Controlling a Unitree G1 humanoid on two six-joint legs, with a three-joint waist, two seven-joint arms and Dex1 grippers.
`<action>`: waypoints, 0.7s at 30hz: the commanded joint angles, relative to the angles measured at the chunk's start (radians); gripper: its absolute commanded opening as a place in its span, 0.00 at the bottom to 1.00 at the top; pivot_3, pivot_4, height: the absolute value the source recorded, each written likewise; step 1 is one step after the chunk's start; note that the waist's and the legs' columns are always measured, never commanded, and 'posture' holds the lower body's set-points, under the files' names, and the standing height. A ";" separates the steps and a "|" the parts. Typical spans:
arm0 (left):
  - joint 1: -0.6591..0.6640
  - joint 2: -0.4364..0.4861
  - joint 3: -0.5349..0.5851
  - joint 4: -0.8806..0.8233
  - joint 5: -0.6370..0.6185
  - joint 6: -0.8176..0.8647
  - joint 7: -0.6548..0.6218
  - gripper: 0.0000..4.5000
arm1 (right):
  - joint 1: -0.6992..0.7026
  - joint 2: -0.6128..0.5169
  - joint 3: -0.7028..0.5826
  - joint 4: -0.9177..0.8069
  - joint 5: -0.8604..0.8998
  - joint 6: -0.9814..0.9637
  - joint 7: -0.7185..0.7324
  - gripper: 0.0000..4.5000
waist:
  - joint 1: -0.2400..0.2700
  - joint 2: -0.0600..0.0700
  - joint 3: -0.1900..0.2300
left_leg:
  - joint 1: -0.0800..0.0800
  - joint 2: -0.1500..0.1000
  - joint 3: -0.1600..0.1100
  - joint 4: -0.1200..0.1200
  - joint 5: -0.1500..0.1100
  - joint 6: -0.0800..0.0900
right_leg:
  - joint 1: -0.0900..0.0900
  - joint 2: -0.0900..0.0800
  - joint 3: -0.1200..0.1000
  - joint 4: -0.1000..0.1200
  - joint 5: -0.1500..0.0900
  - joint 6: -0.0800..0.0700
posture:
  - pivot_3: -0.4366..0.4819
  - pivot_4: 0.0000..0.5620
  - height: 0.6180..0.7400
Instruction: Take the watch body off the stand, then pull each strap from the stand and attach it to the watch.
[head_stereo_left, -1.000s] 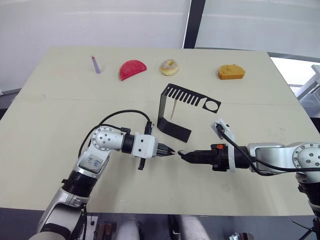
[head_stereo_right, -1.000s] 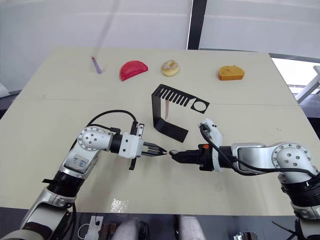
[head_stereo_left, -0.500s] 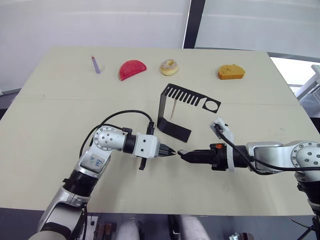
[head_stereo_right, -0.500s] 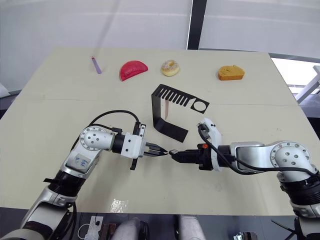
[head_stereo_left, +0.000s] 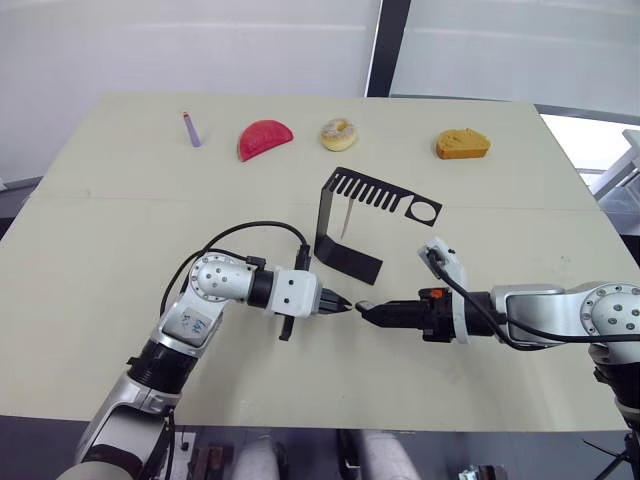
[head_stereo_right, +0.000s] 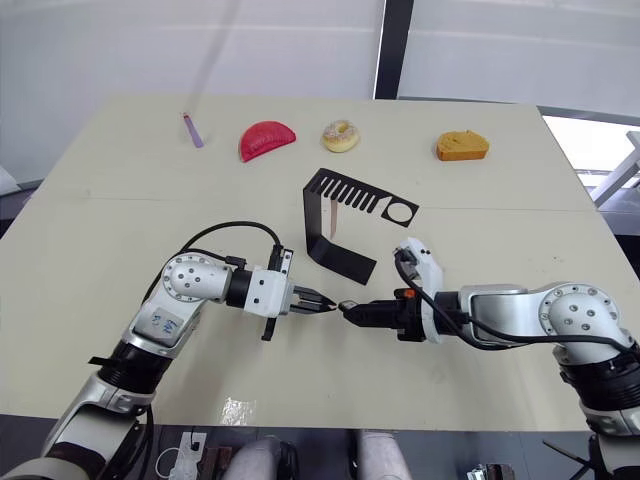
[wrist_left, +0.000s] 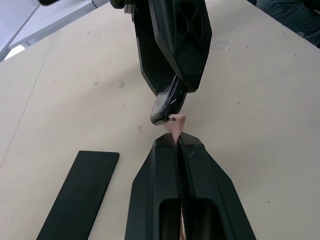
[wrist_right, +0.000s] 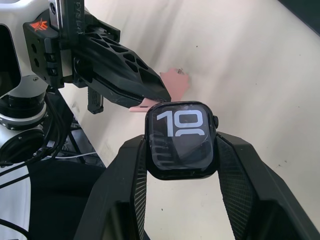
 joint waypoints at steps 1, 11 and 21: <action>-0.018 -0.031 -0.013 -0.037 -0.013 -0.010 0.030 0.00 | -0.019 0.016 0.022 -0.076 0.048 -0.004 0.008 0.33 | 0.000 0.000 0.000 | 0.000 0.000 0.000 0.000 0.000 0.000 | 0.000 0.000 0.000 0.000 0.000 0.000 | 0.48 0.27 0.98; -0.024 -0.035 -0.014 -0.025 -0.007 -0.014 0.034 0.00 | -0.028 0.018 0.026 -0.077 0.060 -0.009 0.003 0.33 | 0.000 0.000 0.000 | 0.000 0.000 0.000 0.000 0.000 0.000 | 0.000 0.000 0.000 0.000 0.000 0.000 | 0.48 0.27 0.98; -0.027 -0.042 -0.014 -0.016 -0.001 -0.018 0.038 0.00 | -0.035 0.018 0.027 -0.079 0.063 -0.004 0.013 0.33 | 0.000 0.000 0.000 | 0.000 0.000 0.000 0.000 0.000 0.000 | 0.000 0.000 0.000 0.000 0.000 0.000 | 0.48 0.27 0.98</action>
